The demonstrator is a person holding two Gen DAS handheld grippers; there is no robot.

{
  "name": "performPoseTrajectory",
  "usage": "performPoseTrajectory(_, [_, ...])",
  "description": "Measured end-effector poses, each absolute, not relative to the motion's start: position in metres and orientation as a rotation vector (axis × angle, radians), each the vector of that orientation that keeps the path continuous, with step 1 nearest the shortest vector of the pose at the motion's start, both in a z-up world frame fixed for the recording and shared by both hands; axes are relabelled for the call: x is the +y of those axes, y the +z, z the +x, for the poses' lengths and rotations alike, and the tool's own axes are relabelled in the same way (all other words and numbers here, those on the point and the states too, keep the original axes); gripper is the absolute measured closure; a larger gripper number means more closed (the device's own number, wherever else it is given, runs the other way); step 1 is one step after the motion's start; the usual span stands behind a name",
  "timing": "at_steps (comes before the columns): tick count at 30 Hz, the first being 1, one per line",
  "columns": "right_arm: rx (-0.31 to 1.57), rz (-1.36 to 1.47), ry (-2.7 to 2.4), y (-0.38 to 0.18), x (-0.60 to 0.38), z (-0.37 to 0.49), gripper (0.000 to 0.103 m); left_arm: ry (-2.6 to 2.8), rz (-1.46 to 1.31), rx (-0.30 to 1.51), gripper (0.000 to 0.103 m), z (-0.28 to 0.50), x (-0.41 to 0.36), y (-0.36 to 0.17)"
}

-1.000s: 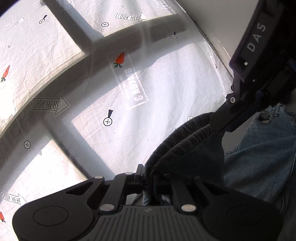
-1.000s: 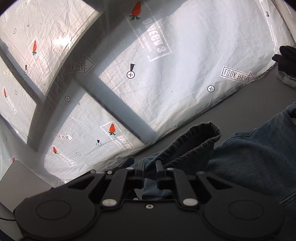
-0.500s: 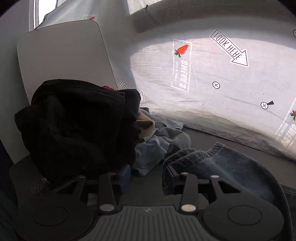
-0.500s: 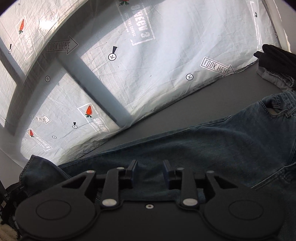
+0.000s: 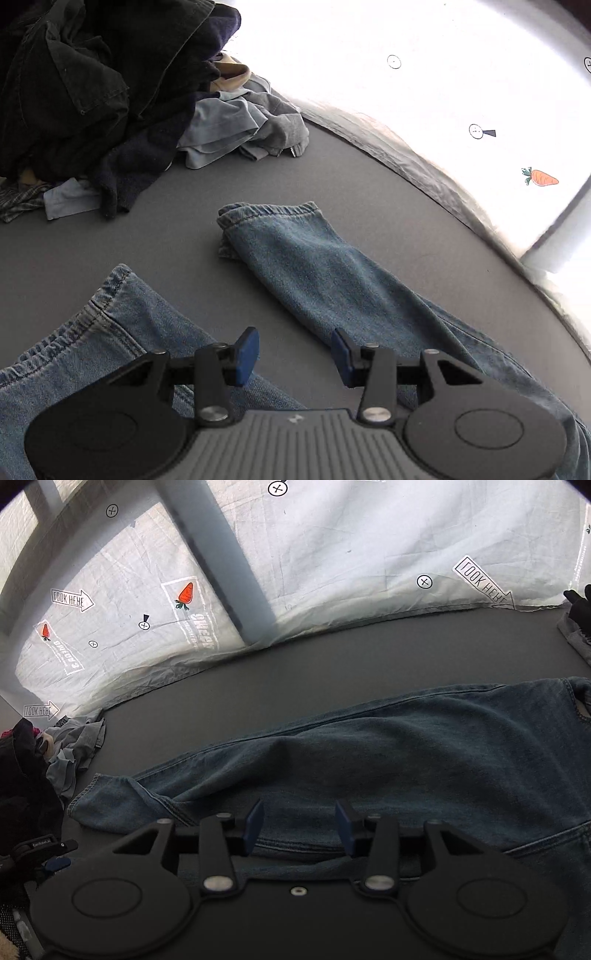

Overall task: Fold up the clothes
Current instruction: 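Lay the jeans leg flat and smooth it with both grippers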

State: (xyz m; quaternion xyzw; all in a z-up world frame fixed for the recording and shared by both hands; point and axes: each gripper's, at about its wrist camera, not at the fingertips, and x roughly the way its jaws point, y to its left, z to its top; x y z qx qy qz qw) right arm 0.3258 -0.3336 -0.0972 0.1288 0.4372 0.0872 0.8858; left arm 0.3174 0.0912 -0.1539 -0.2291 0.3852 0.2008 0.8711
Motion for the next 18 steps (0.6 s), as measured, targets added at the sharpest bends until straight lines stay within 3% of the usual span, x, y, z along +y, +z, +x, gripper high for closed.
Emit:
performPoseTrajectory(8, [0.987, 0.1, 0.139, -0.118, -0.308, 0.333, 0.049, 0.309, -0.448, 0.851, 0.054, 0.405, 0.079, -0.175])
performPoseTrajectory(14, [1.01, 0.121, 0.101, -0.126, -0.316, 0.336, 0.047, 0.343, -0.345, 0.986, 0.057, 0.452, 0.059, -0.206])
performPoseTrajectory(15, [1.012, 0.125, 0.092, -0.127, -0.318, 0.336, 0.047, 0.351, -0.33, 0.982, 0.063, 0.452, 0.056, -0.206])
performPoseTrajectory(16, [1.015, 0.13, 0.083, -0.129, -0.32, 0.337, 0.047, 0.351, -0.336, 0.976, 0.079, 0.451, 0.054, -0.205])
performPoseTrajectory(18, [1.021, 0.144, 0.071, -0.132, -0.324, 0.337, 0.047, 0.35, -0.347, 0.963, 0.097, 0.449, 0.05, -0.205])
